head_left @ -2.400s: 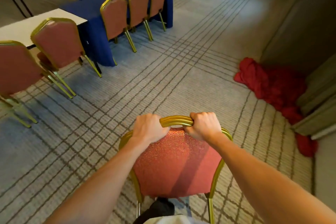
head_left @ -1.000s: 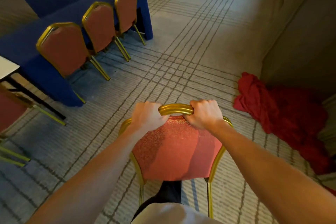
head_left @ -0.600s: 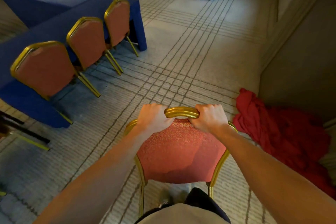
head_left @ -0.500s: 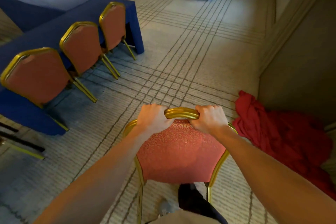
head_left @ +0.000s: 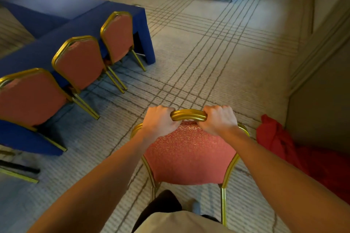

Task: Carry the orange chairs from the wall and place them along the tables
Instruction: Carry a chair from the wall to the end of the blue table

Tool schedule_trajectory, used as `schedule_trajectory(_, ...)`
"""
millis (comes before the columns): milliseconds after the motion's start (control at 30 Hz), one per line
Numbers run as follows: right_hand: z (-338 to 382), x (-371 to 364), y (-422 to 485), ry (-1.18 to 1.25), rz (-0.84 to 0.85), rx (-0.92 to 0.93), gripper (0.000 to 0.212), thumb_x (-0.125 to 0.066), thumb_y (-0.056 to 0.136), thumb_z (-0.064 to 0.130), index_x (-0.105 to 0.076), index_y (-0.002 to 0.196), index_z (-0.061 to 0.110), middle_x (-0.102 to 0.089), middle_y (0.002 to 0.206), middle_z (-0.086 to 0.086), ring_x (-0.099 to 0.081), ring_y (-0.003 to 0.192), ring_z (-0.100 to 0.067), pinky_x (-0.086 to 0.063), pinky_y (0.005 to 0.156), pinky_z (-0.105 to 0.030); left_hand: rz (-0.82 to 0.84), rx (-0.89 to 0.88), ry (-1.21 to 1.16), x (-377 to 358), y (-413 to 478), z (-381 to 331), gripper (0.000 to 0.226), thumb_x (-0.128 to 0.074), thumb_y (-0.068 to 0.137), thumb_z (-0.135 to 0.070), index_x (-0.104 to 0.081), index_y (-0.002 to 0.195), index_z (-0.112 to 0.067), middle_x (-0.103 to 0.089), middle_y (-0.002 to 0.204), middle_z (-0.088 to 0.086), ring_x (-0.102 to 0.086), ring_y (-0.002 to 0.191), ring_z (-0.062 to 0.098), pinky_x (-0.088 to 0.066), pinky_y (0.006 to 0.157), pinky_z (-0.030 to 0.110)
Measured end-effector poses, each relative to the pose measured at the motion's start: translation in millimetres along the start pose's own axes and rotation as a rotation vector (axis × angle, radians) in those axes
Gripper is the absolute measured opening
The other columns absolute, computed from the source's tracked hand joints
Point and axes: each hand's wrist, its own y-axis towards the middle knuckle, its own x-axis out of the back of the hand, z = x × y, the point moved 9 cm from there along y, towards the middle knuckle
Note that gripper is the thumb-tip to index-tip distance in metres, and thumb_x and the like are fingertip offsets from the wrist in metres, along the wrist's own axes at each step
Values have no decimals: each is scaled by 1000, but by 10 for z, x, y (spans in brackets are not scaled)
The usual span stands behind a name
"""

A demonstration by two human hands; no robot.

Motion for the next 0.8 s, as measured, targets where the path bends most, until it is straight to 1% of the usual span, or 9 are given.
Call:
schedule_trajectory(167, -359, 49, 839, -27, 22, 11, 36, -46, 90, 58, -61, 92, 25, -73, 96, -2, -68, 92, -28, -45, 80, -38, -34, 6, -24, -52, 859, 154, 38, -62, 90, -56, -65, 77, -21, -67, 70, 0, -67, 69, 26, -37, 59, 30)
schedule_trajectory(333, -711, -36, 1799, -31, 44, -29, 38, -43, 90, 61, -60, 91, 27, -72, 94, 0, -67, 91, -26, -47, 81, -38, -51, -30, -53, -230, 1858, 442, 37, -65, 88, -55, -64, 74, -21, -65, 66, 1, -66, 65, 27, -35, 58, 29)
schedule_trajectory(467, -915, -55, 2609, -23, 63, -67, 36, -44, 90, 59, -60, 90, 27, -73, 96, 1, -68, 93, -26, -45, 82, -37, -36, -46, -47, -348, 2694, 764, 43, -62, 87, -61, -68, 78, -19, -67, 68, 2, -67, 67, 26, -36, 57, 28)
schedule_trajectory(567, -1027, 8, 3125, -26, 83, -61, 36, -44, 91, 61, -58, 88, 28, -72, 96, 1, -67, 93, -25, -46, 84, -38, -10, -43, -29, -352, 3198, 949, 44, -60, 88, -62, -68, 80, -19, -68, 71, 2, -66, 70, 25, -39, 59, 30)
schedule_trajectory(633, -1066, 66, 3438, -18, 83, -60, 37, -44, 91, 61, -60, 91, 27, -73, 97, 0, -67, 94, -25, -45, 84, -38, 6, -34, -7, -322, 3522, 1082, 44, -58, 89, -62, -68, 84, -20, -68, 75, 2, -67, 74, 25, -40, 61, 30)
schedule_trajectory(700, -1171, 185, 3808, -23, 65, -69, 40, -44, 91, 61, -62, 94, 26, -72, 97, 0, -67, 95, -25, -43, 83, -37, 8, -39, 2, -249, 3926, 1182, 43, -57, 90, -62, -68, 85, -21, -68, 76, 1, -66, 74, 24, -40, 61, 30)
schedule_trajectory(800, -1403, 307, 4350, -19, 43, -74, 38, -45, 91, 62, -61, 89, 27, -72, 93, 0, -68, 93, -25, -41, 78, -36, 11, -63, 1, -166, 4512, 1279, 43, -57, 90, -63, -64, 81, -22, -67, 76, 1, -65, 73, 24, -38, 61, 32)
